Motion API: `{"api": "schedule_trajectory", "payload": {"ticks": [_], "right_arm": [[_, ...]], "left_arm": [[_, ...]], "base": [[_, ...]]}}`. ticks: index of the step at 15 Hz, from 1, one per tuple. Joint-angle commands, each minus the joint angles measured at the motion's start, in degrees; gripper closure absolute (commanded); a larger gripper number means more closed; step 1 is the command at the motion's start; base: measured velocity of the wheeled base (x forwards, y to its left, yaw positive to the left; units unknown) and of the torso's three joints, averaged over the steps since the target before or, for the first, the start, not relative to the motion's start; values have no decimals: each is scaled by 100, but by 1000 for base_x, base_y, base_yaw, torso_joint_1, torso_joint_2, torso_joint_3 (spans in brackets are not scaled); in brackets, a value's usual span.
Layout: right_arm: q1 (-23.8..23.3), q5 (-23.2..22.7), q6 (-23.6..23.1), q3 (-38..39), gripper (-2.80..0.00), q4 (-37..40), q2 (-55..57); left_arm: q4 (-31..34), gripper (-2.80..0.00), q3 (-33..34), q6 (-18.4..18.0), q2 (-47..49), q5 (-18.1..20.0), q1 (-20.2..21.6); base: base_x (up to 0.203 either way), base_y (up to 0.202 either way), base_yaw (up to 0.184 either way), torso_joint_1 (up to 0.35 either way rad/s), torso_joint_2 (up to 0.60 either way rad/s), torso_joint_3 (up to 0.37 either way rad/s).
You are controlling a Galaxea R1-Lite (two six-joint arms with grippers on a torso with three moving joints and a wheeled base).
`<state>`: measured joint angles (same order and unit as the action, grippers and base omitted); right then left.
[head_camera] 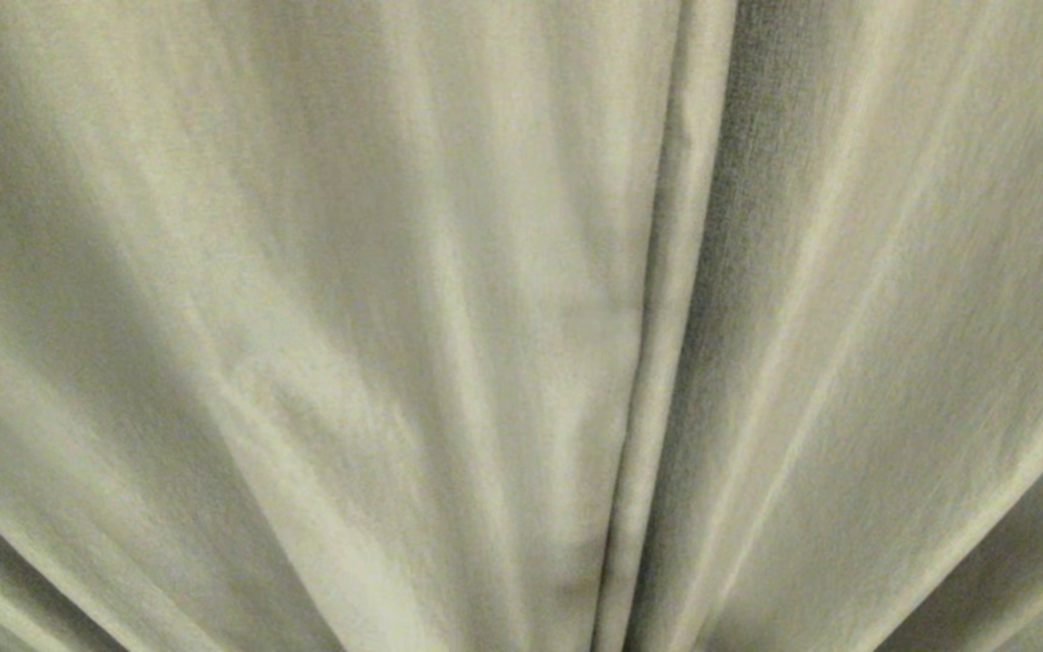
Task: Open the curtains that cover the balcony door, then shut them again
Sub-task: Pull the outer curtains open on both sides
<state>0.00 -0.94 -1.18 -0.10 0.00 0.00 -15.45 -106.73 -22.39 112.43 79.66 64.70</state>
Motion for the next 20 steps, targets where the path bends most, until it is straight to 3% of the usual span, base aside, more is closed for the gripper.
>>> {"api": "schedule_trajectory", "payload": {"ticks": [1, 4, 5, 6, 8, 10, 12, 14, 16, 20], "right_arm": [[0, 6, -5, 1, 0, 0, 9], [0, 2, -5, 1, 0, 0, 9], [0, -3, -5, 1, 0, 0, 9], [6, -3, -5, 1, 0, 0, 9], [0, -3, -5, 1, 0, 0, 9], [0, -3, -5, 1, 0, 0, 9], [0, 6, -5, 1, 0, 0, 9], [8, -3, -5, 1, 0, 0, 9], [0, 1, -5, 1, 0, 0, 9], [9, -1, -5, 1, 0, 0, 9]], "left_arm": [[1641, 0, 802, 123, -2038, -1407, -1201], [2956, 0, 2264, 590, -3717, -3567, -4033], [3032, 0, 3188, 708, -4377, -4279, -4732], [2931, 0, 4271, 826, -4999, -4846, -5167], [2240, 0, 6831, 1120, -6419, -5850, -5578], [1587, 0, 8971, 1414, -8127, -6586, -5825], [1551, 0, 10189, 1601, -9688, -7092, -6078], [1557, 0, 10546, 1776, -10807, -7541, -6294], [1562, 0, 10662, 2079, -11239, -7918, -6470], [1563, 0, 10673, 2186, -11243, -7957, -6479]], "base": [[0, 0, 0, 0, 0, 0], [0, 0, 0, 0, 0, 0], [0, 0, 0, 0, 0, 0], [0, 0, 0, 0, 0, 0], [0, 0, 0, 0, 0, 0], [0, 0, 0, 0, 0, 0], [0, 0, 0, 0, 0, 0], [0, 0, 0, 0, 0, 0], [0, 0, 0, 0, 0, 0], [0, 0, 0, 0, 0, 0]]}}
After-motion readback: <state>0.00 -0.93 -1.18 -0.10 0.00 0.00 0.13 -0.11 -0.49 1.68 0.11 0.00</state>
